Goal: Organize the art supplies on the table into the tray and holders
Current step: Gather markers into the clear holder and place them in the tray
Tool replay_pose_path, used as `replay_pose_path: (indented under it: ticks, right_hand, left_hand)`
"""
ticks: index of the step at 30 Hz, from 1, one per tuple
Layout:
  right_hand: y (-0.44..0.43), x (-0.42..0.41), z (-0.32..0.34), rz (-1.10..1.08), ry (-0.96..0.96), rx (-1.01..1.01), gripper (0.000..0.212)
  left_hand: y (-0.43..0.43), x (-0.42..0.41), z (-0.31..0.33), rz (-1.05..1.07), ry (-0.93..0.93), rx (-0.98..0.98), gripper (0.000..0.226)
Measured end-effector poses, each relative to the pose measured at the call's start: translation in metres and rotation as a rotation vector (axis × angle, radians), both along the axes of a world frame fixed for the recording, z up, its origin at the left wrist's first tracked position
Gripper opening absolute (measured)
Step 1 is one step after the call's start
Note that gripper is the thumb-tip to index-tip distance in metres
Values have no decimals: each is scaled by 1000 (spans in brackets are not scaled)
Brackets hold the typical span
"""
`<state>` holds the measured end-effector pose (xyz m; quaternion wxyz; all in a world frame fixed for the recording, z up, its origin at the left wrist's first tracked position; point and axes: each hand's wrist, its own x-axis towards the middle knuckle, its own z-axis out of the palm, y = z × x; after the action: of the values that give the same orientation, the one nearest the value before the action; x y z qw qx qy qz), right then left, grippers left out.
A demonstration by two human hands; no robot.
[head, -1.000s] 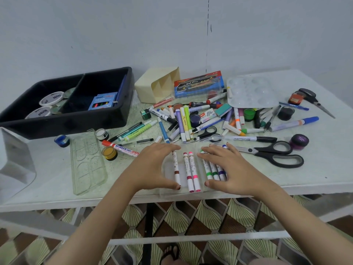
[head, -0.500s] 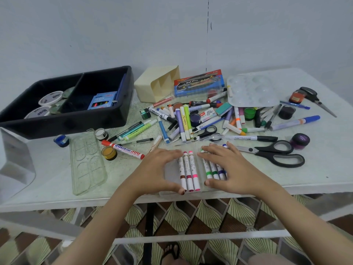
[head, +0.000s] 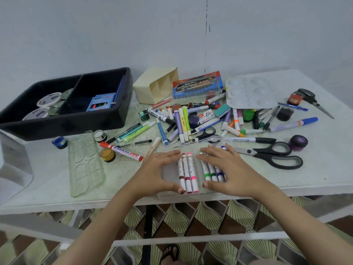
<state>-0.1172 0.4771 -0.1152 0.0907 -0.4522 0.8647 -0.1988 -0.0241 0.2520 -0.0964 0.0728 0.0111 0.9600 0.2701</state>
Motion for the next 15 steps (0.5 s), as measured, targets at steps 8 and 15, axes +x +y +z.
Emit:
replay_pose_path:
  ticks: [8,15]
  right_hand:
    - [1,0,-1,0,8,0,83]
    - [1,1,-1,-2,13,15,85]
  left_hand:
    - [6,-4,5,7,-84,-76,106]
    - [11,-8,13,-3,-153,-196,94]
